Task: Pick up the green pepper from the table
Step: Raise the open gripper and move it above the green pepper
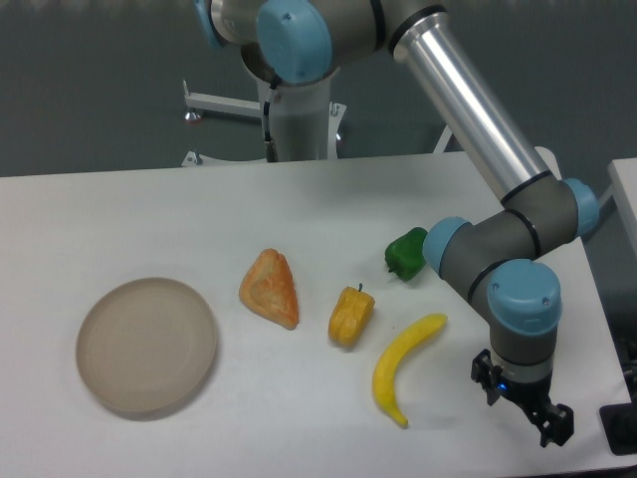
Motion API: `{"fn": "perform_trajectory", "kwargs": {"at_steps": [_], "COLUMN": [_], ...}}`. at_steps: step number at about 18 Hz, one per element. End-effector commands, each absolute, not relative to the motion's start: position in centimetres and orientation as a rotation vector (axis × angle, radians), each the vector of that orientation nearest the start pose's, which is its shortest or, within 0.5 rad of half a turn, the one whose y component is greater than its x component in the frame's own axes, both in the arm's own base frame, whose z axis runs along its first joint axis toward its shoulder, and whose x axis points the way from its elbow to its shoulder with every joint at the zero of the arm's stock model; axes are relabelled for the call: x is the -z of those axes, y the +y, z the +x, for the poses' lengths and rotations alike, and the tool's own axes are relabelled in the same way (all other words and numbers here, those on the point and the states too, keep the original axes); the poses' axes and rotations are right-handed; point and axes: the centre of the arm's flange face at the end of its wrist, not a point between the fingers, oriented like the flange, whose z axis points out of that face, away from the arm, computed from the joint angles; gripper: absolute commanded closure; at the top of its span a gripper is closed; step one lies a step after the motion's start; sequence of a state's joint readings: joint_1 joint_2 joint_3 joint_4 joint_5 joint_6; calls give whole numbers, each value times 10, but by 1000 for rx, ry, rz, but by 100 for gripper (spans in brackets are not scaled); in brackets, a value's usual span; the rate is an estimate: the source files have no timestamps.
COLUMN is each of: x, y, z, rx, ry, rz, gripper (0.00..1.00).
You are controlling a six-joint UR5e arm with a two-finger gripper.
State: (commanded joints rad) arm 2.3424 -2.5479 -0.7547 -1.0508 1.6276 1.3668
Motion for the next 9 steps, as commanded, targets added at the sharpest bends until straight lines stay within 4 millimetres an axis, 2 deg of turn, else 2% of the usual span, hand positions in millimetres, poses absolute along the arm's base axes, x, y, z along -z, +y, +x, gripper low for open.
{"fn": "perform_trajectory", "kwargs": {"at_steps": [5,9], "x": [-284,-305], "y": [715,696], "z": [-497,-478], "rx": [-493,-423], "ry": [860,868], "rz": [-2853,-2890], "gripper": [1,1]}}
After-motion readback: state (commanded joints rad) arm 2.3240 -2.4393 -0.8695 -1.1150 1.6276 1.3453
